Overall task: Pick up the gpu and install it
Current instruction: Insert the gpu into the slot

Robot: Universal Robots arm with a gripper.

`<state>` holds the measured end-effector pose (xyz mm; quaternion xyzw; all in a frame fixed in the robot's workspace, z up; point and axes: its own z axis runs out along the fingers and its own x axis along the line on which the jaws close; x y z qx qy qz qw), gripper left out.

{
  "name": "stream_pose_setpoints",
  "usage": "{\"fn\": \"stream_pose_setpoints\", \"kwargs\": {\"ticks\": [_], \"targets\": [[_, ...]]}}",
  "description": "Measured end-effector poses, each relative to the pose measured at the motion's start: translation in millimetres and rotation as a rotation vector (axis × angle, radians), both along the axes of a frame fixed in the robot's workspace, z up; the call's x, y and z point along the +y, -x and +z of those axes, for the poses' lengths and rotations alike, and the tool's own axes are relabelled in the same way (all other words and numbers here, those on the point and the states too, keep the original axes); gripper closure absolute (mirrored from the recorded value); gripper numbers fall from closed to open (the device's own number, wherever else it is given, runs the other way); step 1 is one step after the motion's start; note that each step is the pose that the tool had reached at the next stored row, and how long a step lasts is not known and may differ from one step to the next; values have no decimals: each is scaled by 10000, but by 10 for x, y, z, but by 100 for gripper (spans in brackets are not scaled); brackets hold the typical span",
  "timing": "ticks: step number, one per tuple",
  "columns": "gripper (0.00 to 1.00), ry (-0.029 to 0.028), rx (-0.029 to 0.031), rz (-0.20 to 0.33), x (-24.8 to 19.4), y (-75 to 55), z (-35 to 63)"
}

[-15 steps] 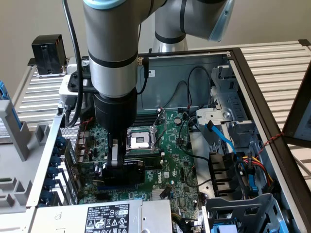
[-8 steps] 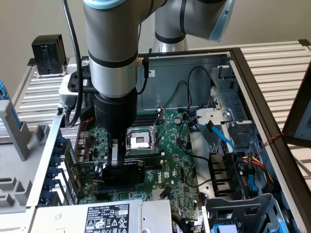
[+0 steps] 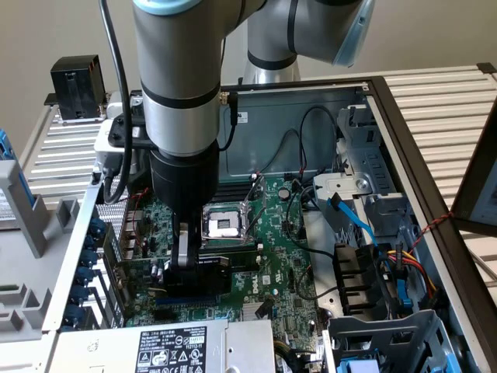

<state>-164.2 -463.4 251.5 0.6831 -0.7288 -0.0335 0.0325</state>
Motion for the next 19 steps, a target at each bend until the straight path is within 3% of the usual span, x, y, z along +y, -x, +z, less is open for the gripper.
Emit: {"fn": "stream_pose_setpoints", "kwargs": {"ticks": [19], "targets": [[74, -18, -2, -32, 5, 2, -1]]}}
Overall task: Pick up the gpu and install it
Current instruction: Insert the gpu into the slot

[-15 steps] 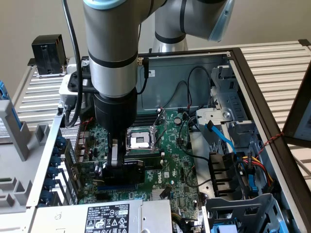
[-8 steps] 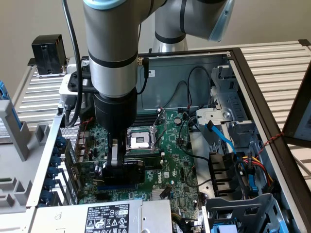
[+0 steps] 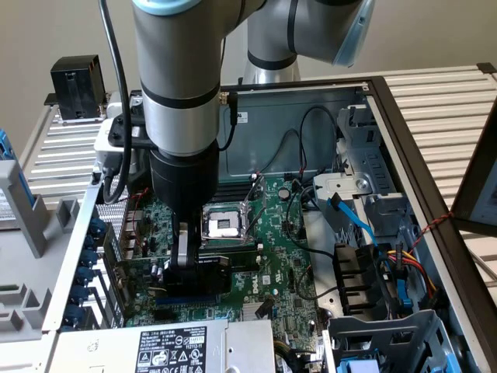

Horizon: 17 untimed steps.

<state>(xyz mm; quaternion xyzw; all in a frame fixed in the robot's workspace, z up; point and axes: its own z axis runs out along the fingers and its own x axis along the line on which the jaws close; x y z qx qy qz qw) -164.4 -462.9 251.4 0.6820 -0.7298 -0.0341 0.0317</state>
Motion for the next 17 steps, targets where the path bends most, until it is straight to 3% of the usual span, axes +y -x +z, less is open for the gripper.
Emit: {"fn": "stream_pose_setpoints", "kwargs": {"ticks": [17], "targets": [[74, 0, -3, 0, 0, -4, -5]]}}
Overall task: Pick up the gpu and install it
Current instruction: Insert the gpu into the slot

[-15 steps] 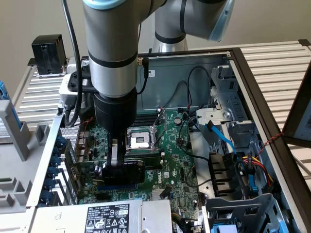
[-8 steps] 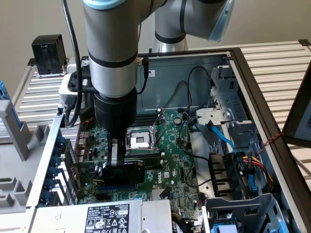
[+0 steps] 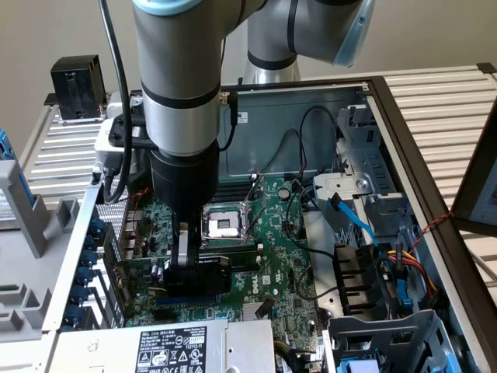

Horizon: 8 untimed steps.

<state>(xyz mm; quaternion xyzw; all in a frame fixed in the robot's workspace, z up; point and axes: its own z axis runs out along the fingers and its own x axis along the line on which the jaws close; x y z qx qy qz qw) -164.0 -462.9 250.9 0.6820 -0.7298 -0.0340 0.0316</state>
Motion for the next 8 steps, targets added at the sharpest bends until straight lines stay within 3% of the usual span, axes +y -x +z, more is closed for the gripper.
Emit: {"fn": "stream_pose_setpoints", "kwargs": {"ticks": [8], "targets": [[74, 0, -2, 1, 0, 4, 0]]}}
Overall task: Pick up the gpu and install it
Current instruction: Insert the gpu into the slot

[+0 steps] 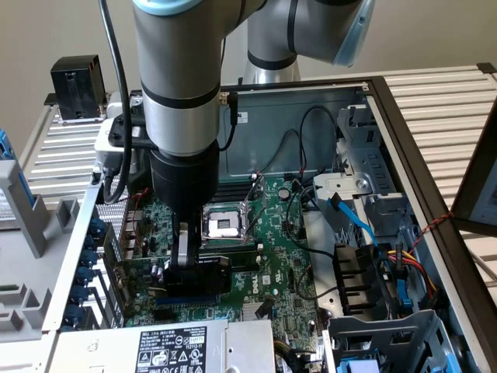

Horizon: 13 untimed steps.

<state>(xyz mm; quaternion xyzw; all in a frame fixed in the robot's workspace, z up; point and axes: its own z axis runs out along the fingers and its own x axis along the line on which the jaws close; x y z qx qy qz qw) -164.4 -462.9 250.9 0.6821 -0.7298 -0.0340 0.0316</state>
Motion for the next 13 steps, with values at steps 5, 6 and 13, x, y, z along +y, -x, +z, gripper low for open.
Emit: {"fn": "stream_pose_setpoints", "kwargs": {"ticks": [5, 6, 13], "targets": [[74, 0, 1, -1, 0, 6, 0], [74, 0, 2, -1, 0, 6, 0], [74, -2, -1, -1, 1, 12, 2]]}}
